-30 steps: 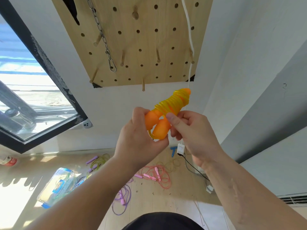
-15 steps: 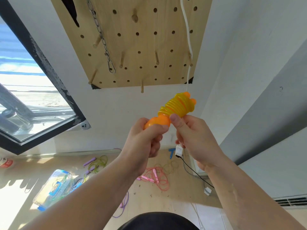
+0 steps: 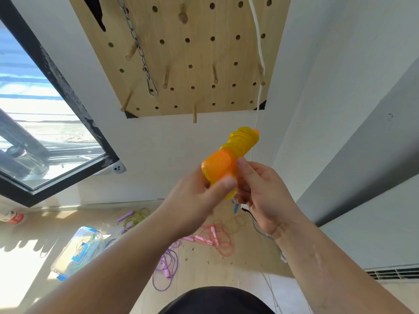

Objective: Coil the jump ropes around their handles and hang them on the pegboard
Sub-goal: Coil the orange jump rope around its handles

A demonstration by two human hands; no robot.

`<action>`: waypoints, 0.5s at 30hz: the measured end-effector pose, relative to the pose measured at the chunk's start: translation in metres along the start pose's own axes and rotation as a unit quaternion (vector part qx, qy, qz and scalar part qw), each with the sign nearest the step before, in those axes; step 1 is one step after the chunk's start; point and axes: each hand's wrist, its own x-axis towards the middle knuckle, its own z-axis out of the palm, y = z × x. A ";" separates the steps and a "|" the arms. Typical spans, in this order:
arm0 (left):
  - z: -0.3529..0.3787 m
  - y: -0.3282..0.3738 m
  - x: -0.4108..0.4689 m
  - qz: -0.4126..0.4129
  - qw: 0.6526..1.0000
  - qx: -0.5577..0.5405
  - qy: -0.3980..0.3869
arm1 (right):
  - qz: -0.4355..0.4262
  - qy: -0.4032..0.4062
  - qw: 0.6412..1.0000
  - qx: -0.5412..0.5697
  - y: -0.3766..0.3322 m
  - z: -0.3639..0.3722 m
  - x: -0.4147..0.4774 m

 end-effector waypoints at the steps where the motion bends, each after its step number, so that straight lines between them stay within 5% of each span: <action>1: -0.005 -0.005 0.000 0.069 0.993 0.080 0.054 | 0.019 0.003 1.000 0.014 0.000 -0.001 -0.001; 4: -0.023 -0.012 0.005 0.256 0.940 0.218 0.063 | 0.096 -0.039 0.994 0.036 -0.008 0.000 -0.008; 7: -0.034 -0.011 0.016 0.342 0.913 0.219 0.029 | 0.162 -0.093 0.982 -0.023 -0.016 0.005 -0.014; 15: -0.010 -0.021 0.015 0.152 0.981 -0.029 0.121 | 0.049 -0.043 0.969 -0.239 -0.011 0.011 -0.014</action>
